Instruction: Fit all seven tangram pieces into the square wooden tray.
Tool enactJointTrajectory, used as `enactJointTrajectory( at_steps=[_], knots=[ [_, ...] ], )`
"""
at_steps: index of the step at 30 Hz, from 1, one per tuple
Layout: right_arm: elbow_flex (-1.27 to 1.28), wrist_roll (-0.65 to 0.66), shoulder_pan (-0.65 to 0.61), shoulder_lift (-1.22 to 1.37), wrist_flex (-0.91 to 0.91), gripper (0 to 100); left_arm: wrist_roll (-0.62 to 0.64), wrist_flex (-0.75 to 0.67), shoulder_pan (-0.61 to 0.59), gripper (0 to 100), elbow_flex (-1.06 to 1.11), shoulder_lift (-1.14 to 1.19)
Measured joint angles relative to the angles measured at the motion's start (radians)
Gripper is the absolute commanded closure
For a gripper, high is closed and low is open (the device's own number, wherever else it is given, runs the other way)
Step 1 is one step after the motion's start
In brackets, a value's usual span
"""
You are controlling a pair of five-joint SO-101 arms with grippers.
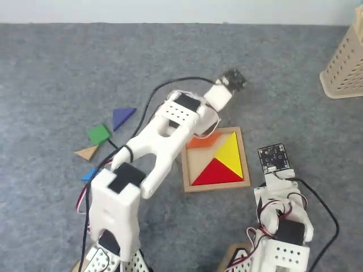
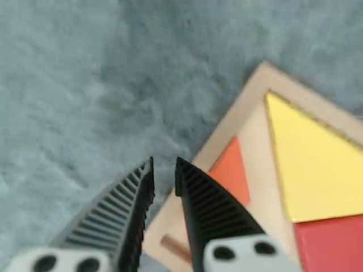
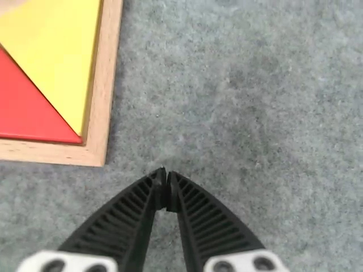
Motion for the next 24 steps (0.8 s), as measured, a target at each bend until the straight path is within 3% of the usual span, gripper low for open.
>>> enactJointTrajectory(
  at_steps=[11, 24],
  knots=[
    [0.000, 0.000, 0.000, 0.000, 0.000, 99.0, 0.000, 0.021, -0.008, 94, 0.006, -0.028],
    [0.000, 0.000, 0.000, 0.000, 0.000, 99.0, 0.000, -0.015, 0.038, 94, 0.203, -0.109]
  ],
)
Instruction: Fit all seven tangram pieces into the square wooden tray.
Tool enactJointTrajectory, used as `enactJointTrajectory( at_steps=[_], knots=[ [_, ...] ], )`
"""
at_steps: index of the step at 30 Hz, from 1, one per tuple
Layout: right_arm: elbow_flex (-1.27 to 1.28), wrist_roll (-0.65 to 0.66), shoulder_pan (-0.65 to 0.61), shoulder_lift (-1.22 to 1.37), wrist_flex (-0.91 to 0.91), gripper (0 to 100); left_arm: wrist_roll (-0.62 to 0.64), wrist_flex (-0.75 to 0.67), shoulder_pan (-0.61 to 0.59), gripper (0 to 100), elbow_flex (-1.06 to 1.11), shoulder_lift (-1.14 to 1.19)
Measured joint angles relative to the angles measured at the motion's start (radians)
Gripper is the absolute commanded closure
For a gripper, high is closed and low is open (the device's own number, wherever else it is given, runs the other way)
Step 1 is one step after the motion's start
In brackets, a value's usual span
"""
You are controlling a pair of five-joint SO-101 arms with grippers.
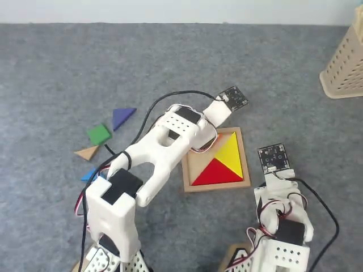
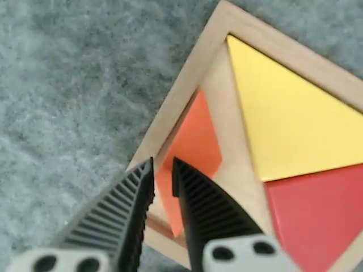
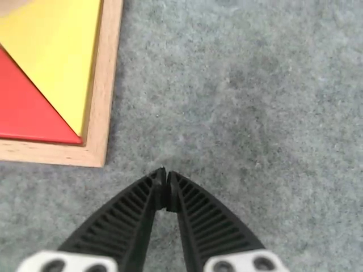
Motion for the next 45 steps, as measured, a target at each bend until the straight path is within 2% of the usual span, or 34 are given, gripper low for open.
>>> enactJointTrajectory(
  at_steps=[12, 16, 21, 25, 32, 38, 45],
  knots=[
    [0.000, 0.000, 0.000, 0.000, 0.000, 99.0, -0.002, -0.011, 0.084, 94, -0.020, 0.015],
    [0.000, 0.000, 0.000, 0.000, 0.000, 99.0, -0.002, -0.006, 0.101, 94, -0.086, 0.066],
    [0.000, 0.000, 0.000, 0.000, 0.000, 99.0, -0.002, 0.078, 0.104, 97, -0.245, 0.157],
    [0.000, 0.000, 0.000, 0.000, 0.000, 99.0, -0.002, 0.118, 0.080, 98, -0.265, 0.150],
    [0.000, 0.000, 0.000, 0.000, 0.000, 99.0, -0.014, 0.129, 0.055, 98, -0.107, -0.014],
    [0.000, 0.000, 0.000, 0.000, 0.000, 99.0, -0.031, 0.026, 0.051, 98, 0.087, -0.080],
    [0.000, 0.000, 0.000, 0.000, 0.000, 99.0, -0.031, -0.011, 0.051, 98, 0.063, -0.037]
  ],
)
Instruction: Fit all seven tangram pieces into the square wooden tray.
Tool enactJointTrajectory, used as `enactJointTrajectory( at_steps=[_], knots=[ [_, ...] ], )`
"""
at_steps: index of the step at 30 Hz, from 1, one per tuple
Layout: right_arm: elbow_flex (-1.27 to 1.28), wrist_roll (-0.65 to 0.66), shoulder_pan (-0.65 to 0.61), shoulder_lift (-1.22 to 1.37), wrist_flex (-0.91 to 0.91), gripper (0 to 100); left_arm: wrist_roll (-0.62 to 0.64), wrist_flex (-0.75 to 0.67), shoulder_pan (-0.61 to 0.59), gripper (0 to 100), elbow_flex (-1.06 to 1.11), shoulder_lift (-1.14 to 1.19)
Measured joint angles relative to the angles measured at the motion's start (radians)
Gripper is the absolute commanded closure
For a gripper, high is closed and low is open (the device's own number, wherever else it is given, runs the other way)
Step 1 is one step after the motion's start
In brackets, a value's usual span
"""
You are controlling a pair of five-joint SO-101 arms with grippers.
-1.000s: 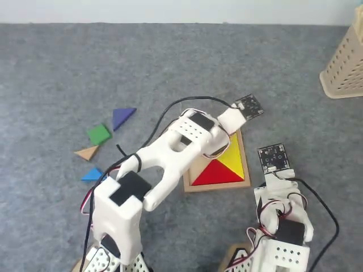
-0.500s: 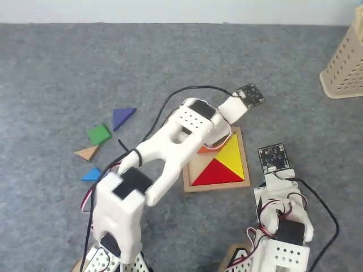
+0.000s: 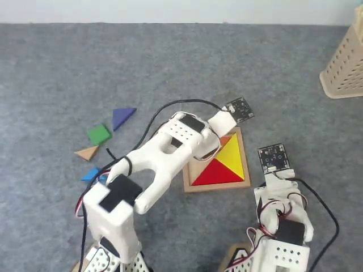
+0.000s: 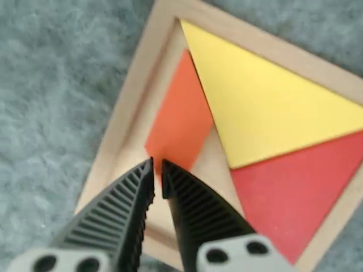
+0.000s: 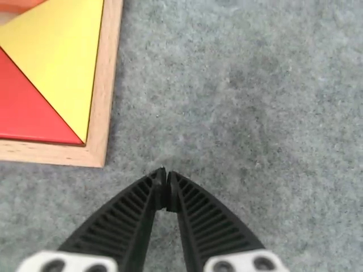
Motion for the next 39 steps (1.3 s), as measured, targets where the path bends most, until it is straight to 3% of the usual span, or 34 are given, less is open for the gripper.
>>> enactJointTrajectory(
  at_steps=[8, 14, 21, 26, 31, 35, 39],
  knots=[
    [0.000, 0.000, 0.000, 0.000, 0.000, 99.0, -0.002, 0.011, 0.000, 98, -0.186, 0.135],
    [0.000, 0.000, 0.000, 0.000, 0.000, 99.0, -0.021, 0.023, -0.008, 98, -0.203, 0.138],
    [0.000, 0.000, 0.000, 0.000, 0.000, 99.0, -0.023, 0.190, -0.091, 98, -0.201, -0.071],
    [0.000, 0.000, 0.000, 0.000, 0.000, 99.0, 0.018, 0.331, -0.299, 98, -0.201, -0.256],
    [0.000, 0.000, 0.000, 0.000, 0.000, 99.0, 0.032, 0.456, -0.621, 96, -0.201, -0.307],
    [0.000, 0.000, 0.000, 0.000, 0.000, 99.0, 0.015, 0.457, -0.881, 88, -0.130, -0.318],
    [0.000, 0.000, 0.000, 0.000, 0.000, 99.0, -0.061, 0.393, -1.071, 87, 0.029, -0.327]
  ],
)
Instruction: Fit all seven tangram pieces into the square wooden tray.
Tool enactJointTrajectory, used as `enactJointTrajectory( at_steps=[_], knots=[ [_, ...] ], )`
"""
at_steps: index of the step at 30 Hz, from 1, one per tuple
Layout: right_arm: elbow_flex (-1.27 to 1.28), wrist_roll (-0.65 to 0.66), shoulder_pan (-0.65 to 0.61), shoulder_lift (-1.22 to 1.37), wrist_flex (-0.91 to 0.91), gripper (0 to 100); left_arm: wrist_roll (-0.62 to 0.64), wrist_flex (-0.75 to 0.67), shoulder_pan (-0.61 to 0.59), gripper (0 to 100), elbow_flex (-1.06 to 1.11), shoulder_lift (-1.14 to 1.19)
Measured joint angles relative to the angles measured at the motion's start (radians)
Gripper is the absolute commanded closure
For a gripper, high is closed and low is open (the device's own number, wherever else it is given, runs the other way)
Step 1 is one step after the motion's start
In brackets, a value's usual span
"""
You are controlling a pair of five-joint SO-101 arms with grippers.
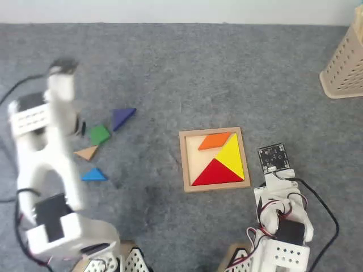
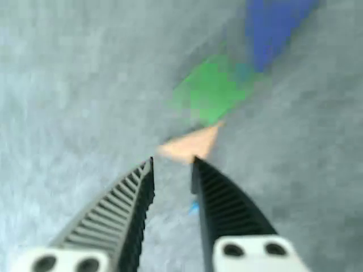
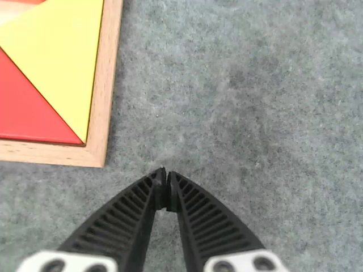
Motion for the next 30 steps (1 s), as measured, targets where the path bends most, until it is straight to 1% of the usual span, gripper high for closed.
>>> enactJointTrajectory(
  at_steps=[2, 4, 6, 9, 12, 15, 18, 20, 24, 30],
  knots=[
    [0.000, 0.000, 0.000, 0.000, 0.000, 99.0, -0.055, -0.061, -0.071, 87, 0.078, -0.017],
    [0.000, 0.000, 0.000, 0.000, 0.000, 99.0, -0.086, -0.124, -0.117, 86, 0.150, -0.037],
    [0.000, 0.000, 0.000, 0.000, 0.000, 99.0, -0.095, -0.167, -0.133, 85, 0.213, -0.052],
    [0.000, 0.000, 0.000, 0.000, 0.000, 99.0, -0.081, -0.173, -0.127, 79, 0.253, -0.061],
    [0.000, 0.000, 0.000, 0.000, 0.000, 99.0, 0.063, -0.127, -0.115, 75, 0.276, -0.064],
    [0.000, 0.000, 0.000, 0.000, 0.000, 99.0, 0.250, -0.124, -0.075, 75, 0.287, -0.066],
    [0.000, 0.000, 0.000, 0.000, 0.000, 99.0, 0.431, -0.163, -0.015, 75, 0.319, -0.068],
    [0.000, 0.000, -0.002, 0.000, 0.000, 99.1, 0.511, -0.204, 0.034, 75, 0.358, -0.068],
    [0.000, 0.000, -0.034, 0.000, 0.000, 99.1, 0.557, -0.252, 0.058, 75, 0.390, -0.068],
    [0.000, 0.000, -0.035, 0.000, 0.000, 99.1, 0.620, -0.396, 0.055, 75, 0.422, -0.049]
  ],
)
